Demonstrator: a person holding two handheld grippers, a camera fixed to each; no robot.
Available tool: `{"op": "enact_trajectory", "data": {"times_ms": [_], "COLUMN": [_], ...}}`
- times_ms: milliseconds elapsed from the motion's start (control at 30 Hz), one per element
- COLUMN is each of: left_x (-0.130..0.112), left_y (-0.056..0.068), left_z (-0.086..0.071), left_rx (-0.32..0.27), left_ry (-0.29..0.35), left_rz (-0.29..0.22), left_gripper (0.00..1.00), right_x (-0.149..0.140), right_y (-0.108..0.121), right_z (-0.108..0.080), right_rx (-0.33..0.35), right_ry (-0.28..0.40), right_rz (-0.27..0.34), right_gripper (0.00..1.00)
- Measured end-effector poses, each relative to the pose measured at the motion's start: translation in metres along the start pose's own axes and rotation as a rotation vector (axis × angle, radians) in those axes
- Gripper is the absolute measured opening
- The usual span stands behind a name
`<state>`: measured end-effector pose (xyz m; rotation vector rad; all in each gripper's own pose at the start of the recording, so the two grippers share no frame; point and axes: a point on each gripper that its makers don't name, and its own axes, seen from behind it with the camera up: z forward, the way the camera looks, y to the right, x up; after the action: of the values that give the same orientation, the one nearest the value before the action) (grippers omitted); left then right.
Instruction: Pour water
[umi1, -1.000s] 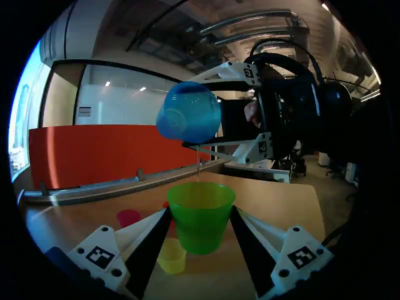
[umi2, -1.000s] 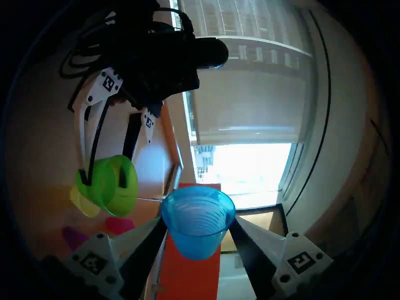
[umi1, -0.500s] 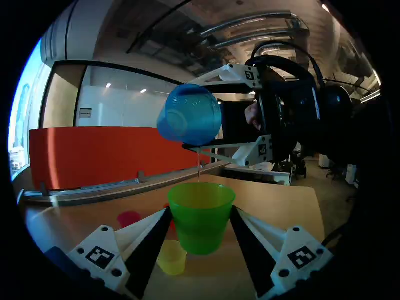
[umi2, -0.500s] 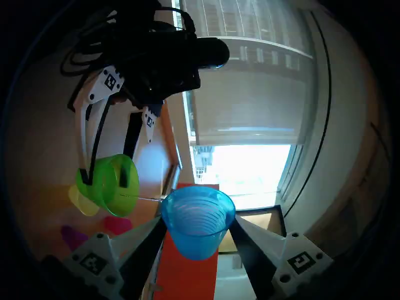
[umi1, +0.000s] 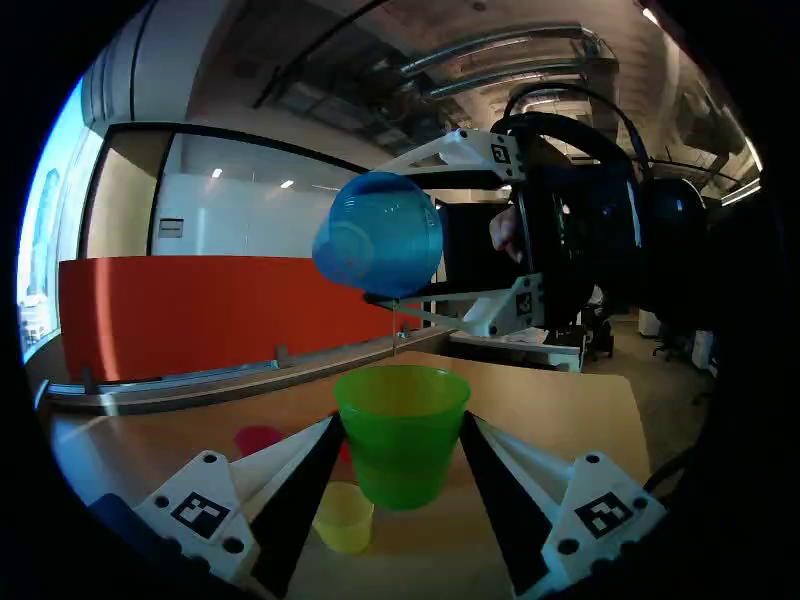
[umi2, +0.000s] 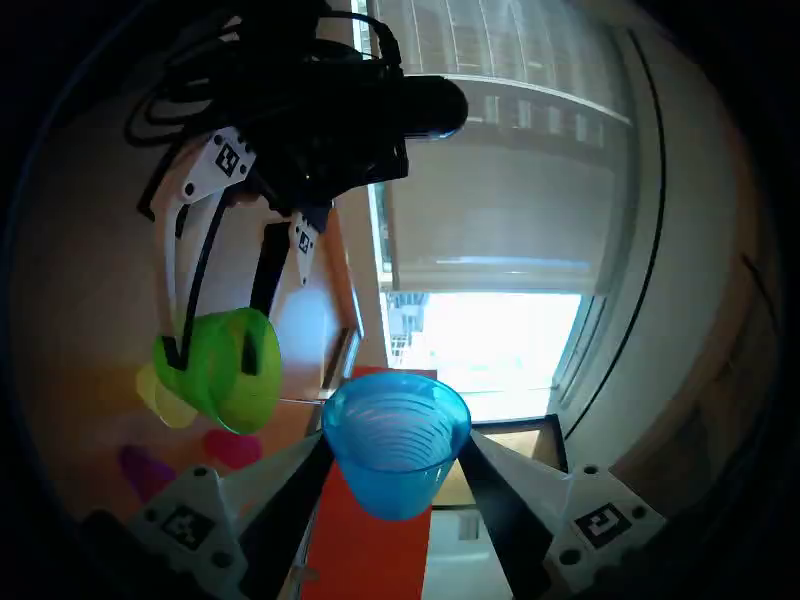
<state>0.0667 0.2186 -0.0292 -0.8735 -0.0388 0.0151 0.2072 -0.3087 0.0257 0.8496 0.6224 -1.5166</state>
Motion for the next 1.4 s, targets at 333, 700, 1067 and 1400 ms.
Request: {"op": "enact_trajectory", "data": {"times_ms": [333, 700, 1067, 1400], "left_x": [0.001, 0.001, 0.001, 0.001], "left_y": [0.001, 0.001, 0.001, 0.0], "left_z": [-0.001, -0.001, 0.0, 0.001], "left_rx": [0.0, -0.001, -0.001, 0.0], "left_ry": [0.002, 0.002, 0.001, -0.001], "left_rz": [-0.001, -0.001, -0.001, 0.001], "left_gripper": [0.83, 0.83, 0.83, 0.83], "right_x": [0.003, 0.003, 0.006, 0.01], "right_y": [-0.001, 0.0, -0.003, 0.004], "right_z": [-0.002, -0.002, -0.005, -0.006], "right_rx": [0.0, -0.002, -0.002, -0.018], "right_ry": [0.001, 0.0, 0.001, 0.006], "right_rz": [-0.013, -0.009, 0.01, 0.05], "right_gripper": [0.88, 0.88, 0.88, 0.88]}}
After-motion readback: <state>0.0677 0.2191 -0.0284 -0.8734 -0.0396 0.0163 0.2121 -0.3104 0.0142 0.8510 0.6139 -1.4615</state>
